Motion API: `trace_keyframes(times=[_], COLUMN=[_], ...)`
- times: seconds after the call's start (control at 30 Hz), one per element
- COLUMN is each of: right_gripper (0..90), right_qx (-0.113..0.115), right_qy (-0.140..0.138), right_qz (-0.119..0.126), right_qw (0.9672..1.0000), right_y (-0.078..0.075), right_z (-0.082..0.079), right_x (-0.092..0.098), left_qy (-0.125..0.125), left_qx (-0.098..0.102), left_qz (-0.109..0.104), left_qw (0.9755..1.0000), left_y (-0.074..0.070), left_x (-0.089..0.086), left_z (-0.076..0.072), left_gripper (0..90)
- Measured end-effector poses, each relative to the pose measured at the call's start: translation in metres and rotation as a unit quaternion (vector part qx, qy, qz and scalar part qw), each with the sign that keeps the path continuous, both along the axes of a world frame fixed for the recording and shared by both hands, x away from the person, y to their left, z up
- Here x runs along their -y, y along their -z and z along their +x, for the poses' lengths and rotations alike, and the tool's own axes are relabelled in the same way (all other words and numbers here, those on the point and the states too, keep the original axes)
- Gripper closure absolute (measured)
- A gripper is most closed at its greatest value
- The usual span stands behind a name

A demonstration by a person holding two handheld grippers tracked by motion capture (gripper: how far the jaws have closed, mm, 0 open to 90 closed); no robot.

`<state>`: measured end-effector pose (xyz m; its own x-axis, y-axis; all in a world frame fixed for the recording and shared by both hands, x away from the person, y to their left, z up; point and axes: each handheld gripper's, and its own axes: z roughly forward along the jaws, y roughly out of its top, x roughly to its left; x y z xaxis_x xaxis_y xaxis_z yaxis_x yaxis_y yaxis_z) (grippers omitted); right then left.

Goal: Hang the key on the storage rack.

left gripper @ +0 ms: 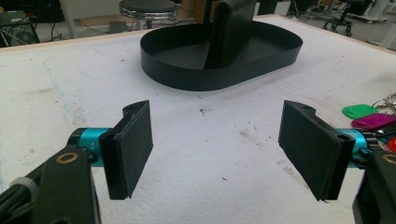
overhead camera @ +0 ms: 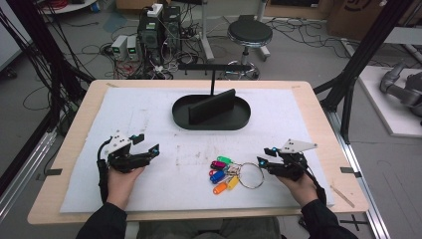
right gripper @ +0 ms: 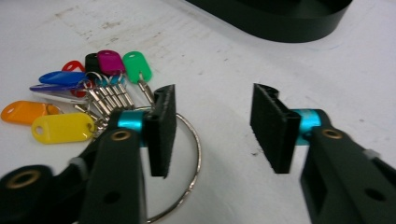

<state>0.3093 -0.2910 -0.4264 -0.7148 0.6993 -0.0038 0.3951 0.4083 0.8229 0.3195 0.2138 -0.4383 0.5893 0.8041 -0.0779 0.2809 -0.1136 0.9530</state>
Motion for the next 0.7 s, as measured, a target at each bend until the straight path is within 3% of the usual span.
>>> trace_keyframes(times=[0.33,0.4,0.7], right_gripper=[67.6,71.3,81.5], right_qx=[-0.052,-0.068,-0.051], right_qy=[0.005,0.002,0.004], right_qz=[-0.022,-0.041,-0.071], right_qw=[0.9984,0.9968,0.9962], right_y=[0.018,0.022,0.025], right_z=[0.006,0.009,0.006], right_x=[-0.007,-0.01,-0.016], left_qy=[0.004,0.004,0.008], left_qx=[0.0,0.0,-0.001], left_qz=[0.003,0.005,0.013], left_qw=[1.0,1.0,0.9999], left_y=[0.001,0.001,0.001], left_x=[0.0,0.0,0.003], left_z=[-0.001,-0.001,-0.001], left_gripper=[26.1,26.1,26.1])
